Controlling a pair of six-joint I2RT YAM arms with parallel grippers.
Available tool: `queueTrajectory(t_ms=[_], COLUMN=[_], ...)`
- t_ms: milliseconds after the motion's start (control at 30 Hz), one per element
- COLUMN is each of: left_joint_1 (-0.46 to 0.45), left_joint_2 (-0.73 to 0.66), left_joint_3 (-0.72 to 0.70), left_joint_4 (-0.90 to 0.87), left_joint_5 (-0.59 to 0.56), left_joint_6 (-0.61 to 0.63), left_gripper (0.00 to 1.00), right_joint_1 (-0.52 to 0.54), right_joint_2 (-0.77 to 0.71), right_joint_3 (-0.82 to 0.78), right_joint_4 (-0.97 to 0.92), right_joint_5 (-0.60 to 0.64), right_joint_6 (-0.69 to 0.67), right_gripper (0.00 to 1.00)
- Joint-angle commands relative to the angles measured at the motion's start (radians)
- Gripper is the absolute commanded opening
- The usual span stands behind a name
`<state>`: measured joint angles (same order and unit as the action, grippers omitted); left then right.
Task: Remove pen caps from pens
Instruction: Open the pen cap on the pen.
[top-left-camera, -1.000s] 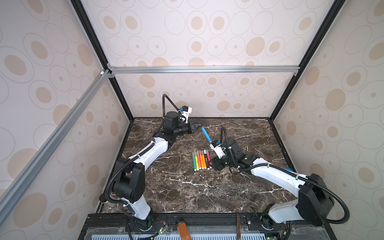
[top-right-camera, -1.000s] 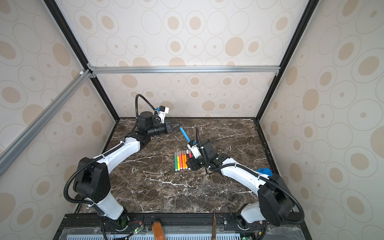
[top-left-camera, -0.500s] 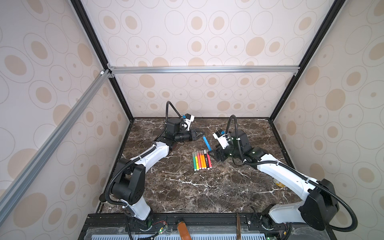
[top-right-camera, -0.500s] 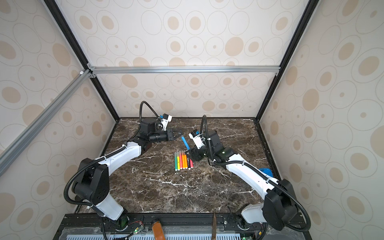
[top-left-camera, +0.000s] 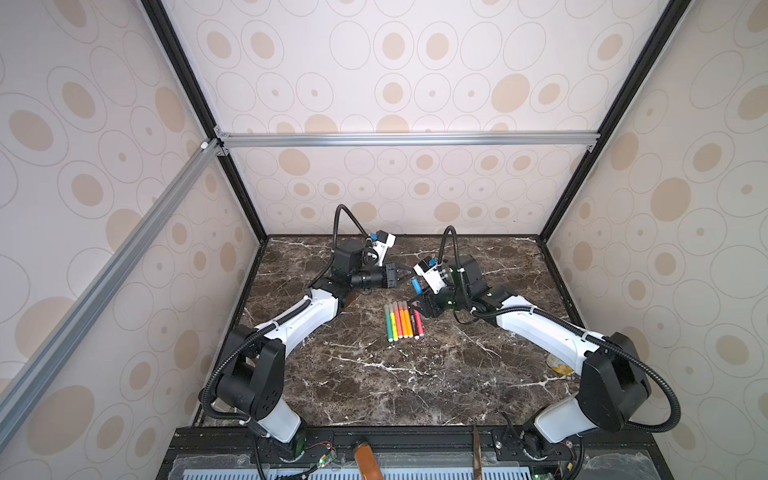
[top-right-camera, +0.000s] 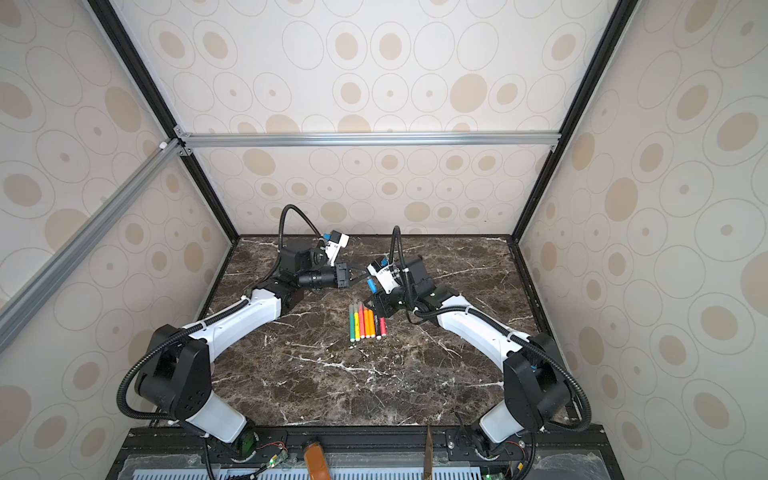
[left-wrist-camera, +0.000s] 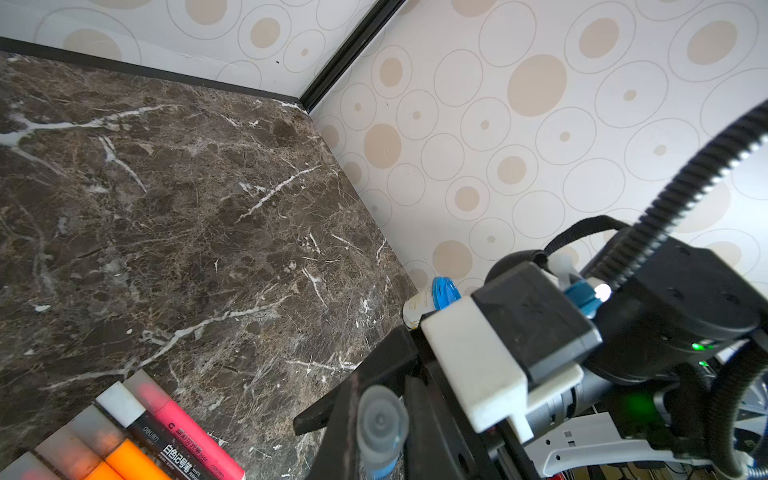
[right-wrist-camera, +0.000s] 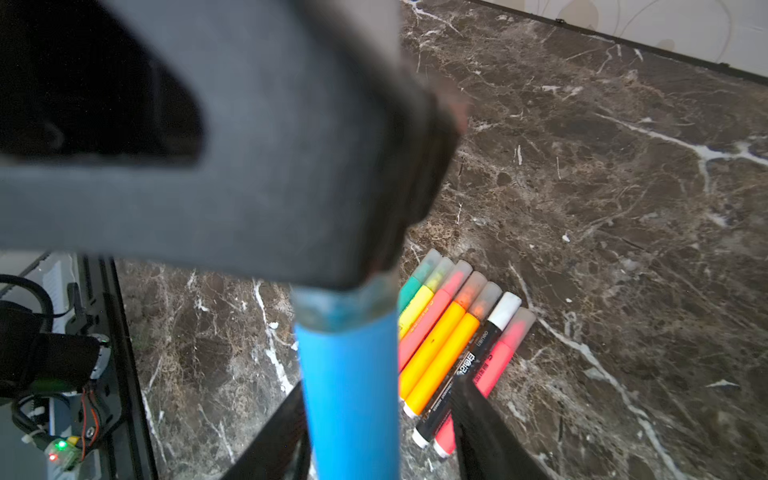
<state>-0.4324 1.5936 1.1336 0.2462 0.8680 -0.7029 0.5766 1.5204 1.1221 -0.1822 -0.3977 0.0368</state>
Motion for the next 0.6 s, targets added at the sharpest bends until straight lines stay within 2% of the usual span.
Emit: queueTrajectory(t_ms=[0, 267, 300, 433, 567], left_joint_1=[-0.004, -0.008, -0.008, -0.009, -0.006], left_joint_2=[-0.016, 0.02, 0.022, 0.029, 0.042], left_joint_3=[0.005, 0.003, 0.005, 0.017, 0.051], left_joint_4=[0.024, 0.021, 0.019, 0.001, -0.076], left_joint_5=[0.015, 0.003, 0.001, -0.011, -0.077], left_joint_6=[0.004, 0.011, 0.011, 0.029, 0.092], left_gripper=[0.0, 0.0, 0.0, 0.0, 0.0], right_joint_1=[-0.001, -0.002, -0.002, -0.002, -0.001], right_joint_2=[0.004, 0.009, 0.01, 0.011, 0.005], right_joint_3=[0.033, 0.035, 0.035, 0.033, 0.016], right_joint_4=[0.033, 0.025, 0.022, -0.001, -0.055], right_joint_5=[-0.027, -0.064, -0.067, -0.066, -0.035], right_joint_6=[-0.008, -0.006, -0.009, -0.011, -0.017], right_gripper=[0.44, 0.11, 0.02, 0.0, 0.0])
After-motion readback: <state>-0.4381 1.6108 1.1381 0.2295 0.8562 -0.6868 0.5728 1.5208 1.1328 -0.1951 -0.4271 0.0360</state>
